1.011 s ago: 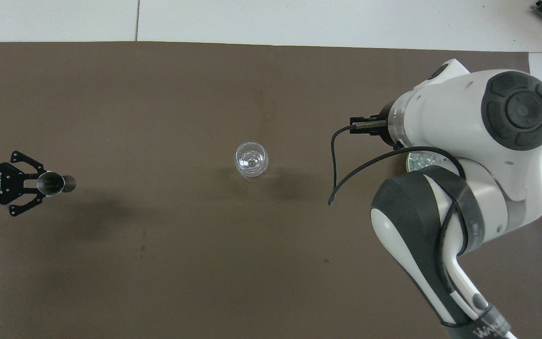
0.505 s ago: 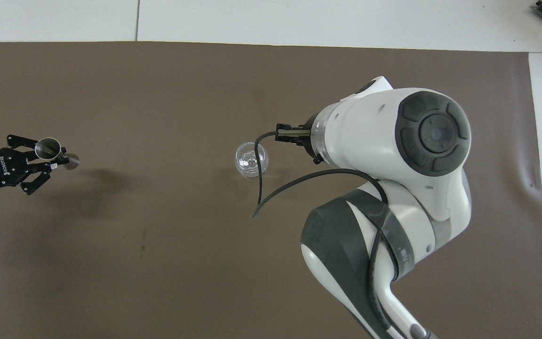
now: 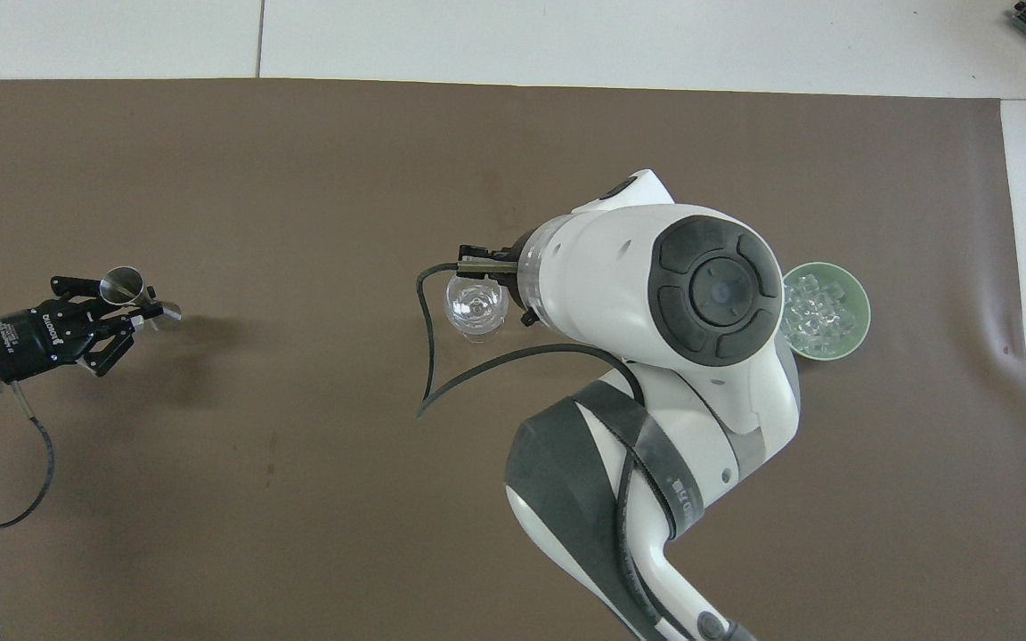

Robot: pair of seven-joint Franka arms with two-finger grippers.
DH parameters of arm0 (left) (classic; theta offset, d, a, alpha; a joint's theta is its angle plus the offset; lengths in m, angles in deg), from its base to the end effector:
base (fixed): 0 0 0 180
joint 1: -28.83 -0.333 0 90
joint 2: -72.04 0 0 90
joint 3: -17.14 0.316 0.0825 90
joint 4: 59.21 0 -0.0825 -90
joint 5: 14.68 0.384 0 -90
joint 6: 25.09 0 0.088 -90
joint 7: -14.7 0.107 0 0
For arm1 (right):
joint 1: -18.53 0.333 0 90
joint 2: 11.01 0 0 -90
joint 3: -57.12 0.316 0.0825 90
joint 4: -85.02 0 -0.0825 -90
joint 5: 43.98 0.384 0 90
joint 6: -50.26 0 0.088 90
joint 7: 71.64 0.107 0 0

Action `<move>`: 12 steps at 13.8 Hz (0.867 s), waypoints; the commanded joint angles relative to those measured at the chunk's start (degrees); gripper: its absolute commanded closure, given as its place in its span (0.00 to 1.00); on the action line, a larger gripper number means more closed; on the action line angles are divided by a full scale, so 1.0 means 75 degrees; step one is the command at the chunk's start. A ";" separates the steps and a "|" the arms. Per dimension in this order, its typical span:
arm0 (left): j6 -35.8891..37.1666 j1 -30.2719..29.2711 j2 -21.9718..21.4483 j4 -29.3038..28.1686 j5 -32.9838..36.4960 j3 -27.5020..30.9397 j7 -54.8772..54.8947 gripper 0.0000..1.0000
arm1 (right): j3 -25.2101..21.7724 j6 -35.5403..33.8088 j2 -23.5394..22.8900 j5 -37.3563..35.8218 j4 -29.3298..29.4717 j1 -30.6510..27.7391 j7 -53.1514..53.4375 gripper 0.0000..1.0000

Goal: Pour wine and add ice with both arms
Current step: 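Tilt the green bowl over the glass with the right gripper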

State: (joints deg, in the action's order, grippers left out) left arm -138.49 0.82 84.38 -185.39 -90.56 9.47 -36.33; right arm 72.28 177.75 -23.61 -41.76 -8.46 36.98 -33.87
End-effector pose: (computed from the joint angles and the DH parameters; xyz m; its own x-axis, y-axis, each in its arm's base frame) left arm 0.5225 0.1287 0.2912 -0.2691 0.3331 -0.9037 0.8732 0.4802 -0.0830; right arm 0.5582 0.3539 0.5335 0.9619 -0.1405 0.2344 -0.0657 -0.9514 -0.3008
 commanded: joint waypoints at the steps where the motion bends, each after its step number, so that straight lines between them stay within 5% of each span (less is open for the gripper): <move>1: -0.0185 0.0149 -0.0146 -0.0402 -0.0568 0.0050 -0.0087 1.00 | 0.0006 0.0402 -0.0404 0.0149 0.0147 0.0257 0.0307 1.00; 8: -0.0185 0.0360 -0.0064 -0.0543 -0.0593 0.0061 0.0557 1.00 | 0.0006 0.0416 -0.0522 0.0078 0.0041 0.0258 0.0296 0.96; 9: -0.0162 0.0337 -0.0064 -0.0555 -0.0593 0.0061 0.0592 1.00 | 0.0006 0.0404 -0.0522 0.0078 0.0030 0.0270 0.0319 0.81; 11: -0.0301 0.0395 -0.0064 -0.0579 -0.0593 0.0061 0.0733 1.00 | 0.0006 0.0404 -0.0511 0.0078 0.0030 0.0270 0.0308 0.36; 12: -0.0383 0.0383 -0.0040 -0.0579 -0.0593 0.0061 0.0733 1.00 | 0.0006 0.0404 -0.0522 0.0078 0.0030 0.0270 0.0308 0.35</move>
State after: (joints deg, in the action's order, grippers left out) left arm -139.64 3.00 84.40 -188.69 -93.58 9.52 -32.42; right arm 72.10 180.09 -27.27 -41.75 -8.46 39.19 -32.37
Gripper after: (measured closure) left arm 0.789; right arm 0.542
